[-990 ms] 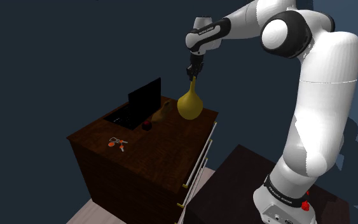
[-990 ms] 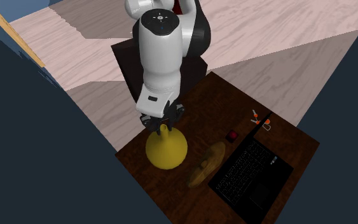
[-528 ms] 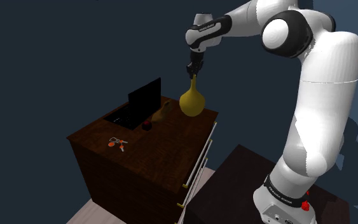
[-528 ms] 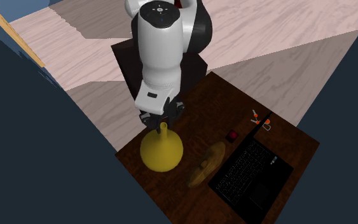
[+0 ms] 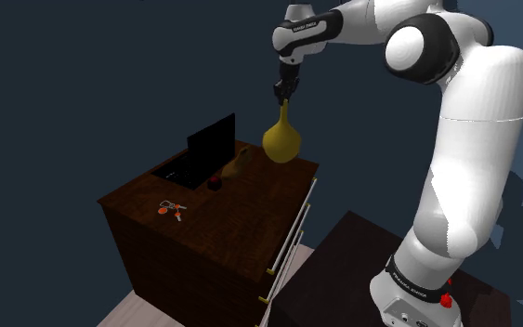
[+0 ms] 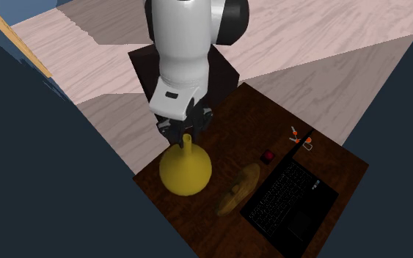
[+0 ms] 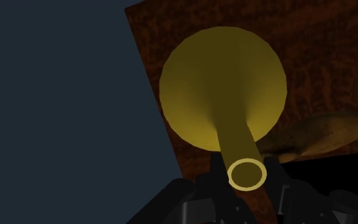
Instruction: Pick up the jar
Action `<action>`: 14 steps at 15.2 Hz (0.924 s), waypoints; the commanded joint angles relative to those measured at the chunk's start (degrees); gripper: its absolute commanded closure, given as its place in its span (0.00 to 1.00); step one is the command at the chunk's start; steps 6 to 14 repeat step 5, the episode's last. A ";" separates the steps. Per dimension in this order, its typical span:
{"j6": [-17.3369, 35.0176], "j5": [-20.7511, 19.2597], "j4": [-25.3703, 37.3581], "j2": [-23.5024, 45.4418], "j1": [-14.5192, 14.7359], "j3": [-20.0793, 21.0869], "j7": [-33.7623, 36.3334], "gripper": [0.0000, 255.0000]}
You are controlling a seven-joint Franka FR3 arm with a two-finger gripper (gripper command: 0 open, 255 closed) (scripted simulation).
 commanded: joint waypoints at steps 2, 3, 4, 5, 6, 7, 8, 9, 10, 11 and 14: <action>-2.19 -0.02 2.04 -0.26 -0.01 -0.03 -0.09 1.00; -2.96 0.00 2.82 -0.25 -0.04 -0.03 -0.13 1.00; -3.07 0.00 2.93 -0.26 -0.04 -0.03 -0.14 1.00; -3.08 0.00 2.94 -0.25 -0.04 -0.03 -0.14 1.00; -3.08 0.00 2.94 -0.25 -0.04 -0.03 -0.14 1.00; -3.08 0.00 2.94 -0.25 -0.04 -0.03 -0.14 1.00; -3.08 0.00 2.94 -0.25 -0.04 -0.03 -0.14 1.00; -3.08 0.00 2.94 -0.25 -0.04 -0.03 -0.14 1.00; -3.08 0.00 2.94 -0.25 -0.04 -0.03 -0.14 1.00; -3.08 0.00 2.94 -0.25 -0.04 -0.03 -0.14 1.00; -3.08 0.00 2.94 -0.25 -0.04 -0.03 -0.14 1.00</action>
